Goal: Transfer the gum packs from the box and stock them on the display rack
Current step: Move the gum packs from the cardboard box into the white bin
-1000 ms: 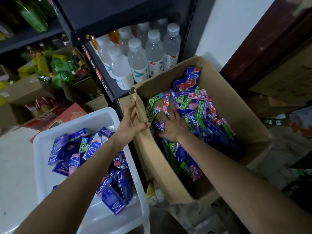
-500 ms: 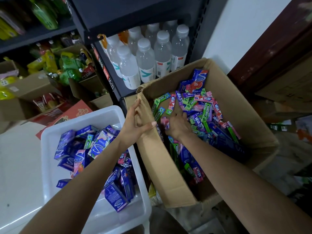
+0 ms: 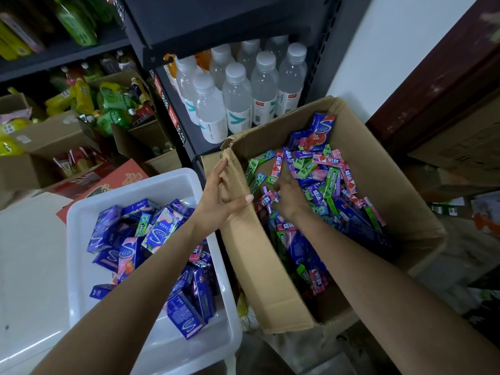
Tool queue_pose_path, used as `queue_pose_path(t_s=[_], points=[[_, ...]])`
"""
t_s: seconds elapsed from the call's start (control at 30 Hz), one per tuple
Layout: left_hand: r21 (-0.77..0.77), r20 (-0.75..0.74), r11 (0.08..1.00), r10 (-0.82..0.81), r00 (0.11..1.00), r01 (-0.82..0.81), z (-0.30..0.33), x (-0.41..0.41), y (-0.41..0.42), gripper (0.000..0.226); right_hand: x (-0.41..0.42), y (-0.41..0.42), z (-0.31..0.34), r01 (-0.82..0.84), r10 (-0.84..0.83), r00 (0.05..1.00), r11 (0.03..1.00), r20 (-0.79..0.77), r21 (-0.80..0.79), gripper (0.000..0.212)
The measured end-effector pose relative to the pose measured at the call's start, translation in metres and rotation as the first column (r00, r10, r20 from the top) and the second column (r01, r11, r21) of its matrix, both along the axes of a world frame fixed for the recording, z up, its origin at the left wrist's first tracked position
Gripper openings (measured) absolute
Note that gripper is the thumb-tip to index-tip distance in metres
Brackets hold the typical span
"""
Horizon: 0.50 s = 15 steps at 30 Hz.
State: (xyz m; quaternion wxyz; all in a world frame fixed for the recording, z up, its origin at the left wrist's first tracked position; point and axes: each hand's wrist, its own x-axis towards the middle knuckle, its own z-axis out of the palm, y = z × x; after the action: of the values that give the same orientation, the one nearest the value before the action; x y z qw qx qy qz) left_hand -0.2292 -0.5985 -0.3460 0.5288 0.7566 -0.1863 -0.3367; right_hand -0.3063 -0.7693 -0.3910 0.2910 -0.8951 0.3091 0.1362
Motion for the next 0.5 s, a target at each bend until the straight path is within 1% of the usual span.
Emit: queue_pose_path(t_s=[0.03,0.1,0.17,0.2,0.23,0.27,0.33,0.37,0.47,0.5], points=[[0.000,0.003,1.000,-0.002,1.000,0.002,0.000,0.000,-0.001,0.094,-0.001,-0.004,0.003,0.018,-0.018,1.000,1.000,0.019,0.006,0.041],[0.002,0.006,1.000,-0.002,1.000,0.002,0.001,-0.001,-0.001,0.094,-0.003,-0.010,0.006,0.027,-0.028,0.998,0.999,0.056,0.020,0.043],[0.004,0.005,1.000,-0.001,1.000,0.001,0.001,-0.001,-0.002,0.093,-0.002,-0.010,0.006,-0.040,0.037,0.994,0.999,0.099,0.030,0.041],[0.006,0.006,1.000,-0.001,1.000,0.001,0.001,-0.001,-0.002,0.093,-0.002,-0.008,0.004,-0.071,0.066,0.993,0.996,0.101,0.048,0.045],[0.007,0.007,1.000,0.000,1.000,0.000,0.000,-0.001,-0.002,0.093,-0.001,-0.005,0.000,-0.095,0.089,0.993,0.993,0.075,0.067,0.051],[0.006,0.007,1.000,0.004,1.000,-0.004,0.000,-0.001,-0.002,0.095,0.000,-0.002,-0.003,-0.118,0.117,0.993,0.991,0.018,0.067,0.058],[0.007,0.003,1.000,0.011,1.000,-0.011,0.000,-0.001,-0.002,0.098,0.004,0.003,-0.003,-0.145,0.147,0.985,0.989,-0.092,0.034,0.062],[0.006,0.004,1.000,0.011,1.000,-0.011,0.000,-0.001,-0.002,0.098,0.005,0.004,-0.002,-0.153,0.155,0.983,0.988,-0.098,0.034,0.057],[0.012,0.012,1.000,0.002,1.000,-0.002,-0.001,0.000,-0.002,0.096,0.005,0.003,-0.002,-0.187,0.190,0.981,0.979,-0.028,0.083,0.021],[0.013,0.013,1.000,0.002,1.000,-0.002,-0.001,0.000,-0.002,0.095,0.003,0.001,-0.002,-0.194,0.195,0.981,0.976,-0.007,0.097,0.016]])
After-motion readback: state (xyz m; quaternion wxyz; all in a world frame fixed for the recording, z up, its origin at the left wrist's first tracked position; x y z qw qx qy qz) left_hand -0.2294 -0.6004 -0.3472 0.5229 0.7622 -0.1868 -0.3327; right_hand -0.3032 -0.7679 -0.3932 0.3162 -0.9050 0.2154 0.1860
